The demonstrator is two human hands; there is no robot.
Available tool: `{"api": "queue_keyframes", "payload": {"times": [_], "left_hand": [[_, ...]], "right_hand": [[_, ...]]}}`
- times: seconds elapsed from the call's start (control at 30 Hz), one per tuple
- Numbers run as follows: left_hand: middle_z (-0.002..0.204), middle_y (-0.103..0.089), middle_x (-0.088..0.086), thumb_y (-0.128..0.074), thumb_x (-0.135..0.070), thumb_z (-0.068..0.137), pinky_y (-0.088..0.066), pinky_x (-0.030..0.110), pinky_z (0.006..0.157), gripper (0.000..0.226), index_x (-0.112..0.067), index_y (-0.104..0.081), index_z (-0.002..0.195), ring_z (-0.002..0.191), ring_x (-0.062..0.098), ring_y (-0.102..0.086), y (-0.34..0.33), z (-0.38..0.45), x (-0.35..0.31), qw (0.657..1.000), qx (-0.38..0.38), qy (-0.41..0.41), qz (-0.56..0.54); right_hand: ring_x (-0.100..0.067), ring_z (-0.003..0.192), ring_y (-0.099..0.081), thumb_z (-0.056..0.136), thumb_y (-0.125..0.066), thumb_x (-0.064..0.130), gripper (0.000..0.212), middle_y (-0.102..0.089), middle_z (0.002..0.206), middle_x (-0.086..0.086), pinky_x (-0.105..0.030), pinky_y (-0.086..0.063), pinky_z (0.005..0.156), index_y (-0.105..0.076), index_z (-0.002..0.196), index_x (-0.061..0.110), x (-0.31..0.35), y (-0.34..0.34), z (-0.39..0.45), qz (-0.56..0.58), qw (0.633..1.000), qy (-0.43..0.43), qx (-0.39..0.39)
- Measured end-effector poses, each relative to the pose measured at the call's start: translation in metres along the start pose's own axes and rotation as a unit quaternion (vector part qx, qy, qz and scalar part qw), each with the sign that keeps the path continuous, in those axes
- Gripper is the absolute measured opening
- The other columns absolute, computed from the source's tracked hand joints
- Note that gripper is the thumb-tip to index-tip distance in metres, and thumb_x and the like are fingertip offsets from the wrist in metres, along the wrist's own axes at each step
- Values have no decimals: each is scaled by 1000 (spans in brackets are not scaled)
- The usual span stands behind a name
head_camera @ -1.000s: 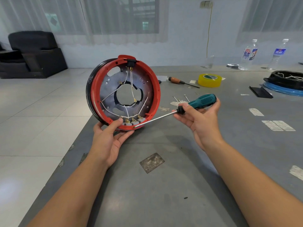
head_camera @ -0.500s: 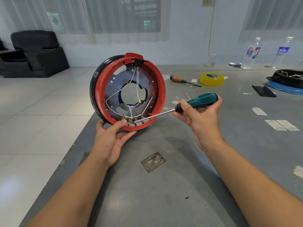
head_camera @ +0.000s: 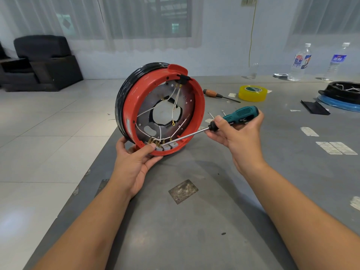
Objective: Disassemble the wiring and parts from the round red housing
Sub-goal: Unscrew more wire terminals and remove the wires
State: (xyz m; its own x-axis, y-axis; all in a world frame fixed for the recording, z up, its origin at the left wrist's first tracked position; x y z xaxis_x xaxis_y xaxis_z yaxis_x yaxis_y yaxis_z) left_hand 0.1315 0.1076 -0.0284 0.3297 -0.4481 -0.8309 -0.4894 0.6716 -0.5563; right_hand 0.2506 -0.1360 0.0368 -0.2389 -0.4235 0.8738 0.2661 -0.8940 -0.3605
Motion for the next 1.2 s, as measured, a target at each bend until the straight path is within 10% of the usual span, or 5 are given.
{"api": "queue_keyframes", "payload": {"times": [0.63,1.2], "left_hand": [[97,-77,10,-70,8,92,-65,53,84,71,-12,-38,152,94,33,-80,5,3,-5,990,-73,-14,-118],[122,-71,17,-71,7,92,-65,51,84,62,-14,-43,144,104,42,-76,8,1,-10,994,-73,-18,-83]], "right_hand": [[-36,106,-72,87,-80,7,76,-46,137,-25,-48,-63,79,-27,137,30,-19,-19,-29,61,997,-15,-43],[-30,84,-78,68,-93,21,54,-61,111,-16,-29,-63,69,-53,104,21,10,17,-9,-125,990,-49,47]]}}
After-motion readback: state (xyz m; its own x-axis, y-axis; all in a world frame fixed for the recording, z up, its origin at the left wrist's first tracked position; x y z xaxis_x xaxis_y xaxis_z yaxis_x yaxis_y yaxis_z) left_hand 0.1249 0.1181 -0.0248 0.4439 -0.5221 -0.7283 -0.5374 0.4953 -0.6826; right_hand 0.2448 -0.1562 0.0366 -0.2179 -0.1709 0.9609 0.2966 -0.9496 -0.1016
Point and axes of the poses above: each hand's wrist, its own z-axis towards the middle knuckle, its own y-axis out of the back of the hand, x = y × z, the point moved 4 cm from there along z, towards the middle knuckle
